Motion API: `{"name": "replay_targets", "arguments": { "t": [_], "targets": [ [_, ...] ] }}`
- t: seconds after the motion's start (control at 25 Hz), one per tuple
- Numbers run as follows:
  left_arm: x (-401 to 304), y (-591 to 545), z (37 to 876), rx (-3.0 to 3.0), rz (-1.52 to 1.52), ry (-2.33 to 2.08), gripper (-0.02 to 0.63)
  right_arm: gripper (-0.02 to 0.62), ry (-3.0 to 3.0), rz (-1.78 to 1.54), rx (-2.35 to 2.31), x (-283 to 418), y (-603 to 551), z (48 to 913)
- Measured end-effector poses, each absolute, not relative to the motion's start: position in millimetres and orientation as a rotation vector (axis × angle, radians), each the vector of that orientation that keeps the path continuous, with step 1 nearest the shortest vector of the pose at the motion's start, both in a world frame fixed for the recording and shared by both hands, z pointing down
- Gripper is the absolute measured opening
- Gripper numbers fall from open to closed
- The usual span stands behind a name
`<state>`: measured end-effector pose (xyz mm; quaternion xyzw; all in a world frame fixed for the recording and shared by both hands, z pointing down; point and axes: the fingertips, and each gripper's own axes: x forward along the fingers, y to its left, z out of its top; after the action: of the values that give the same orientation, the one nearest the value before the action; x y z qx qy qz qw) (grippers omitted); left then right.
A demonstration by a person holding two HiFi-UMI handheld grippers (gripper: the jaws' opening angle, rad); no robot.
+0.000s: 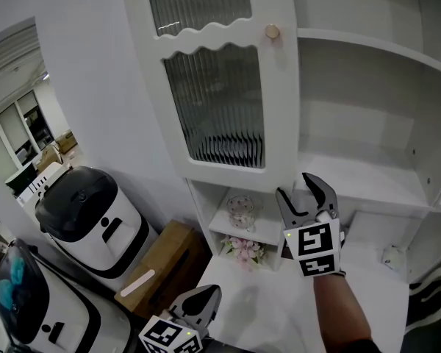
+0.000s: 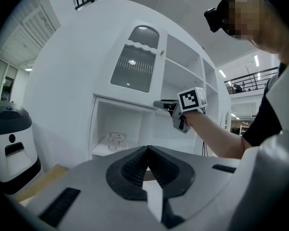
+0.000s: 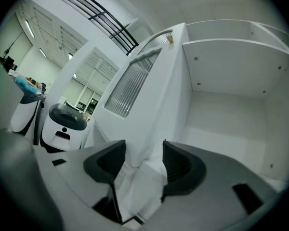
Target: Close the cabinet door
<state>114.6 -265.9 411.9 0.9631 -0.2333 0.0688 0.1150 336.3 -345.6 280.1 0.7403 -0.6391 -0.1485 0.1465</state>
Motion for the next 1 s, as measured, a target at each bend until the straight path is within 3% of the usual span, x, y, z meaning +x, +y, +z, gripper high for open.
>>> {"name": "replay_targets", "arguments": {
  "t": [0.4,0.6,0.84,1.0],
  "targets": [
    [112,-241,421,2.758,0.192,-0.850,0.005,0.213,-1.962,-0.445,2.137,341,-338,281],
    [89,-231,416,2.737,0.155,-0.922,0.005,0.037,-2.135,-0.385,2.292,343,-303,279],
    [61,-211,404,2.751,0.114,-0.937,0.005,0.021,-2.605,0.121,2.168,302,-265,303],
    [41,-193,402,2.756,0.108,-0.911,0.005,0.015,-2.611,0.213,2.093,265,-236,329]
  ]
}}
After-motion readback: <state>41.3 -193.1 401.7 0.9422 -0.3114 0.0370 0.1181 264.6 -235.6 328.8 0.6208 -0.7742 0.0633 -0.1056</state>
